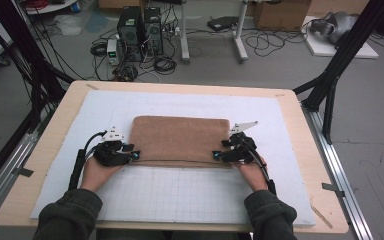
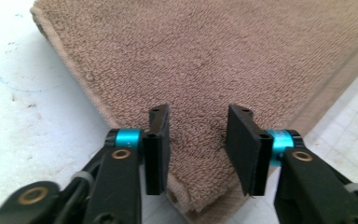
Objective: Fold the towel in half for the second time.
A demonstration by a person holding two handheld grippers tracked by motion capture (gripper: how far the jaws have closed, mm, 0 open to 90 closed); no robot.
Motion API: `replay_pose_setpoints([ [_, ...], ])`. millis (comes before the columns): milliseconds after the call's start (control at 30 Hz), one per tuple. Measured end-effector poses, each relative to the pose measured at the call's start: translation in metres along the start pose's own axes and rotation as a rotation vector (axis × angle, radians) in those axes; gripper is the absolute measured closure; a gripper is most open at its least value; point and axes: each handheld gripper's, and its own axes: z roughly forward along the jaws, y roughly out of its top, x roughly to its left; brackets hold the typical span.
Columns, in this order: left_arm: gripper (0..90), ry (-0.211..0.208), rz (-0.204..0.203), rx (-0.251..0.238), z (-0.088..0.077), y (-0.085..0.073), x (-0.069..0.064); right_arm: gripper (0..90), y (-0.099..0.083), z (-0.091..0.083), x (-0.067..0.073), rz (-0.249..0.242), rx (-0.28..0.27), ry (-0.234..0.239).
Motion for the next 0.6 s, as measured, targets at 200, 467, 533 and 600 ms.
replay_pose_setpoints([
  [200, 48.9, -0.005, -0.004, -0.028, -0.006, 0.001, -0.001, 28.5, 0.001, -0.005, 0.002, 0.006, -0.016, -0.018],
  [467, 40.8, -0.014, -0.023, -0.060, -0.015, 0.003, -0.002, 23.7, 0.003, -0.018, 0.006, 0.006, -0.059, -0.025],
  [533, 38.3, -0.016, -0.024, -0.064, -0.017, 0.004, -0.003, 22.0, 0.003, -0.021, 0.007, 0.008, -0.061, -0.021],
  [600, 36.2, -0.015, -0.021, -0.068, -0.019, 0.004, -0.004, 20.2, 0.003, -0.023, 0.008, 0.009, -0.061, -0.024],
])
